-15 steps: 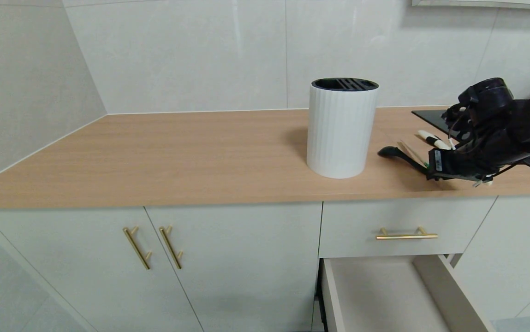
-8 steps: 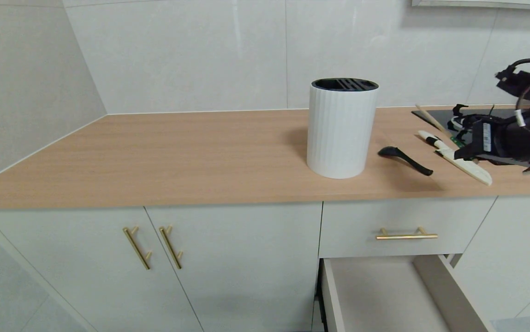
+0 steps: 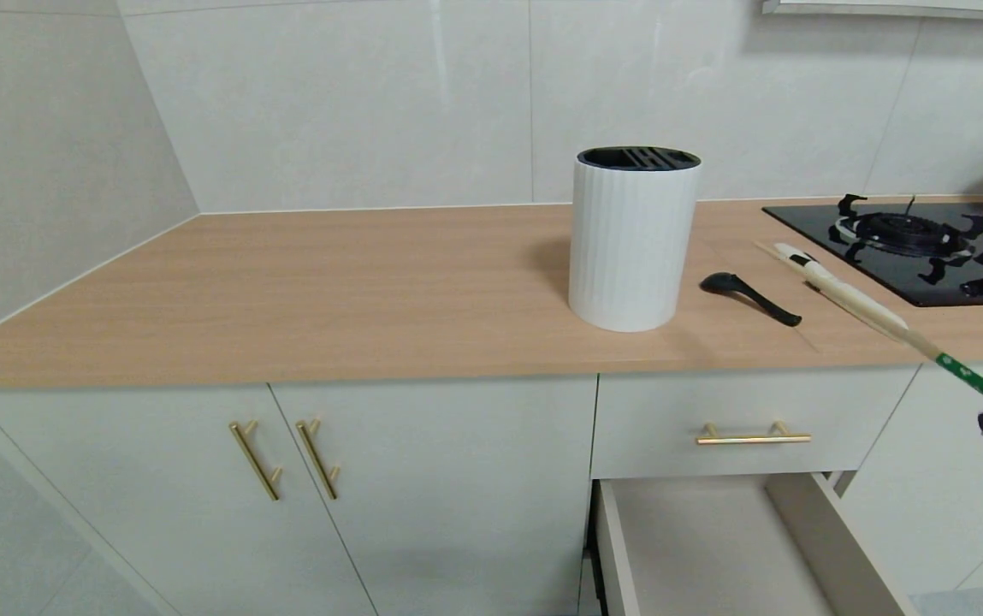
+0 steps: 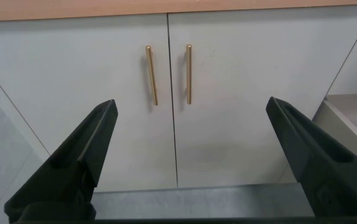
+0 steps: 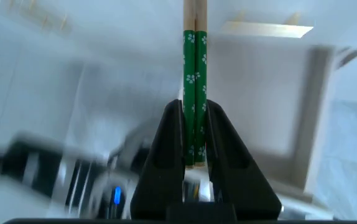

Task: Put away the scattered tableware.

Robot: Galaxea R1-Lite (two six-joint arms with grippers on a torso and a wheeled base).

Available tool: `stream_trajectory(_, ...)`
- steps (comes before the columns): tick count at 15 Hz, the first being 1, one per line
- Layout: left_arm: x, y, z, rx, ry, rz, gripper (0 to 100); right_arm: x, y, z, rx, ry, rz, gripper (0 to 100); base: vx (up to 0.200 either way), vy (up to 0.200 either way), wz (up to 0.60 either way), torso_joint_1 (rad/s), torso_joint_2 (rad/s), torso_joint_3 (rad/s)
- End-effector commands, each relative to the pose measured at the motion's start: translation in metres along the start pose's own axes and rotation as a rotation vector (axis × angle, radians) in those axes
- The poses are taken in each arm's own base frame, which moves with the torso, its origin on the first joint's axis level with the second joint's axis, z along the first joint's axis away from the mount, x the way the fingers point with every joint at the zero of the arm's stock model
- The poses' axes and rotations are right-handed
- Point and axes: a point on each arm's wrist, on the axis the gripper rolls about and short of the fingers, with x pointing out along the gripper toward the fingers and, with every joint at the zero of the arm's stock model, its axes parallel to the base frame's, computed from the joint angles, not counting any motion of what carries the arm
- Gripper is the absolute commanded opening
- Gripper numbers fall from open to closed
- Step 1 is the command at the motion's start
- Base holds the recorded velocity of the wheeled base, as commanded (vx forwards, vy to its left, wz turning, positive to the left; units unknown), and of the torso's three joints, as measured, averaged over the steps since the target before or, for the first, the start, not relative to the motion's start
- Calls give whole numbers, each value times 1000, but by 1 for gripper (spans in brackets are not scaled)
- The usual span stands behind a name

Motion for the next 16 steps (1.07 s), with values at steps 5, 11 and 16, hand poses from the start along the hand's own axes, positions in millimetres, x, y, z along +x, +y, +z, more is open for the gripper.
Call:
stream_trajectory(5,0,0,0,0,2,-1,100,35,-6,-49,-36,261,3,0,0,0,0,0,0,0)
stream_trajectory(11,0,0,0,0,2,-1,100,168,-21,-79,48,528,-105,0,0,0,0,0,0,0)
stream_trajectory(16,0,0,0,0,2,-1,100,205,-27,-86,107,554,-216,0,0,0,0,0,0,0)
